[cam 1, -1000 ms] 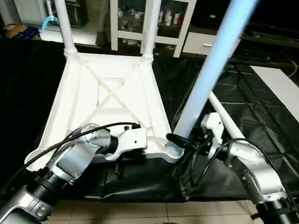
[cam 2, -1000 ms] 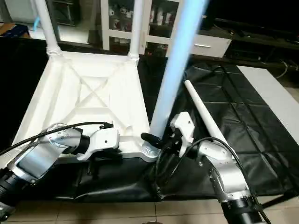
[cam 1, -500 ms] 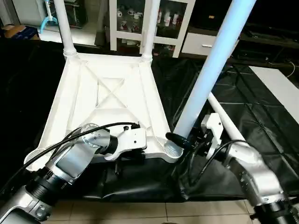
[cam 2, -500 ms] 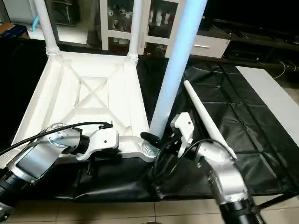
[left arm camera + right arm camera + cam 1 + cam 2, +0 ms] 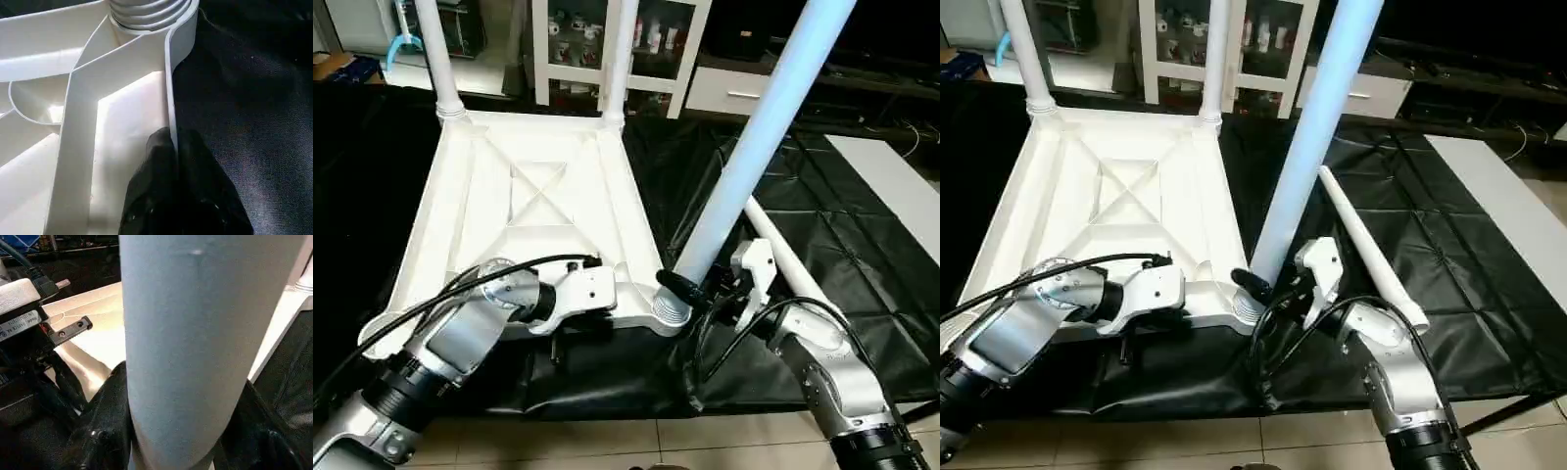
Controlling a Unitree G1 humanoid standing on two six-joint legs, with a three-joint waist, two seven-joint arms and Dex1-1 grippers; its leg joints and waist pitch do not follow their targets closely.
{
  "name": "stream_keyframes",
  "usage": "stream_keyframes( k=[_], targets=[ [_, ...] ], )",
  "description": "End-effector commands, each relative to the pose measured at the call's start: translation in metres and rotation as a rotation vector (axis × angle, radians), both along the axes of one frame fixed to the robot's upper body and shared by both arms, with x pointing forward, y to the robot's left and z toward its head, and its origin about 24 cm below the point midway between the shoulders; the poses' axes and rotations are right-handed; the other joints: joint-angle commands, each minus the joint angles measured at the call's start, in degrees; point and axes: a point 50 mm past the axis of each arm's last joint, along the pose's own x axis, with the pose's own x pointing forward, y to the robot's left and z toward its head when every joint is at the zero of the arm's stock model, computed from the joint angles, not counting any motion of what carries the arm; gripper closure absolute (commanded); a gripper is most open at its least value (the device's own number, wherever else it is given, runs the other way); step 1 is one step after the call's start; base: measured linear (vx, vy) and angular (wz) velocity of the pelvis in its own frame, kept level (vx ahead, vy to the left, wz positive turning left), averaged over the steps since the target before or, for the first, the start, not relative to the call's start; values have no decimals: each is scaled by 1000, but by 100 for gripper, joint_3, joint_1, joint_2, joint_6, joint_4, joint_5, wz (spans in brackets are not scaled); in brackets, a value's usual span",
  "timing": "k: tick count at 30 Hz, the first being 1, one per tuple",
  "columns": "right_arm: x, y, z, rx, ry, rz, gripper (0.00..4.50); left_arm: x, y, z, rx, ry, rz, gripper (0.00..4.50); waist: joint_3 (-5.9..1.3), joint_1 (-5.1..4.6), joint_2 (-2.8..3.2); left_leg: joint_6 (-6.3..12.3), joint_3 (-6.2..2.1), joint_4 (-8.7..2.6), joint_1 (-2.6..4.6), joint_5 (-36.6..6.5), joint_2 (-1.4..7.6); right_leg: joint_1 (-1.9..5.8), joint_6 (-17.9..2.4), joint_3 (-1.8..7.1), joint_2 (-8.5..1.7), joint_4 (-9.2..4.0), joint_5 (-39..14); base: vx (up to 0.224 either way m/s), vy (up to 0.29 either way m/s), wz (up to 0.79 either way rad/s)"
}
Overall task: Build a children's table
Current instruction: Insert table leg to table base
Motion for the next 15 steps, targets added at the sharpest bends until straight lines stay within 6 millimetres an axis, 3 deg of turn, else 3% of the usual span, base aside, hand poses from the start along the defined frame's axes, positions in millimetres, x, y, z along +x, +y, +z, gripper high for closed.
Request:
stream_keyframes(
  k=[1, 9, 10, 13, 14, 15],
  targets=[
    [-4, -28, -39, -131, 169, -178, 266, -5, 0, -8, 35, 35, -34, 450, -75, -11, 168, -138, -123, -564, 8, -2873, 150, 44, -596, 197, -321, -536, -3134, 0, 0, 0],
    [0, -32, -36, -157, 139, -375, 266, 4, -1, -5, -6, -6, 88, 450, -70, -39, 153, -198, -136, -563, 19, -2956, 140, 11, -438, 193, -326, -574, -3515, 0, 0, 0],
    [2, -33, -36, -159, 147, -444, 266, 7, -3, -3, -27, -15, 135, 450, -71, -60, 159, -211, -157, -582, -15, -2935, 141, 39, -418, 185, -328, -566, -3463, 0, 0, 0],
    [3, -34, -38, -164, 158, -491, 266, 10, -5, -2, -38, -23, 166, 450, -86, -75, 171, -194, -150, -580, -5, -2893, 141, 36, -471, 188, -319, -566, -3219, 0, 0, 0],
    [10, -37, -44, -190, 202, -709, 266, 23, -14, 4, -90, -72, 332, 450, -82, -110, 170, -243, -129, -590, -20, -2780, 147, 36, -548, 203, -307, -540, -2966, 0, 0, 0],
    [10, -37, -44, -190, 202, -709, 266, 23, -14, 4, -90, -72, 332, 450, -79, -132, 172, -299, -117, -586, -23, -2718, 139, 22, -595, 207, -300, -525, -2876, 0, 0, 0]
  ],
)
